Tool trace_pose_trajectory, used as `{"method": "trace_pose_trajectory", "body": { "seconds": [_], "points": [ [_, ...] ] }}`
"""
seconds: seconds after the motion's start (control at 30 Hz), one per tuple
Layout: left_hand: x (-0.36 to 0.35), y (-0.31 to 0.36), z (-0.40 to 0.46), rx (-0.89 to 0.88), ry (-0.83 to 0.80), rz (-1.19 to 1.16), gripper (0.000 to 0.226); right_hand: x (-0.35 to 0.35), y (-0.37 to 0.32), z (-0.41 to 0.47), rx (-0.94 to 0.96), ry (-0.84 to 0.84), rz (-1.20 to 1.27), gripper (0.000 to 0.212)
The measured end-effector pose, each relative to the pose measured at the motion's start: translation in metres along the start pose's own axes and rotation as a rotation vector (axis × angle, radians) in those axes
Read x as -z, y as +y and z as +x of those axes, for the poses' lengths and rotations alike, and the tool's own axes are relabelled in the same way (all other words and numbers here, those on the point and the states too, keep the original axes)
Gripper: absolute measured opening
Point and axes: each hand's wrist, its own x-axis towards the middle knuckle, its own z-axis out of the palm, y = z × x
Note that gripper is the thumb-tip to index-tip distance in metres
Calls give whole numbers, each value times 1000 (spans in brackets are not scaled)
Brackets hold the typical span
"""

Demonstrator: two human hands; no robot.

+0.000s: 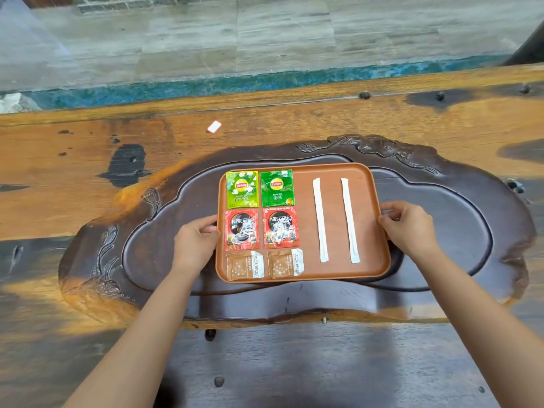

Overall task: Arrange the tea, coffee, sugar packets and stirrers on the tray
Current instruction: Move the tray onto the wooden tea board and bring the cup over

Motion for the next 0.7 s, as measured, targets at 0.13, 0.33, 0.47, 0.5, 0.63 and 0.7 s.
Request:
{"method": "trace_pose_trajectory", "body": {
  "seconds": [0.13, 0.33, 0.47, 0.5, 0.63, 0.7],
  "points": [
    [0, 0, -1, -7, -2, 16, 33, -1, -2, -2, 10, 14, 2, 29],
    [3, -6, -4, -1, -9, -56, 28, -3, -1, -4, -31, 6, 36, 29],
    [9, -4, -12, 37, -59, -169, 28, -1, 3, -13, -79, -29, 114, 33],
    [12, -4, -17, 55, -61, -197, 29, 1, 4, -18, -81, -24, 110, 36],
    [25, -15, -56, 71, 20, -195, 28, 5, 3, -62, -50, 60, 57, 33],
    [27, -26, -86, 53, 43, -170, 25, -4, 0, -97, 9, 48, 80, 30]
  ]
}}
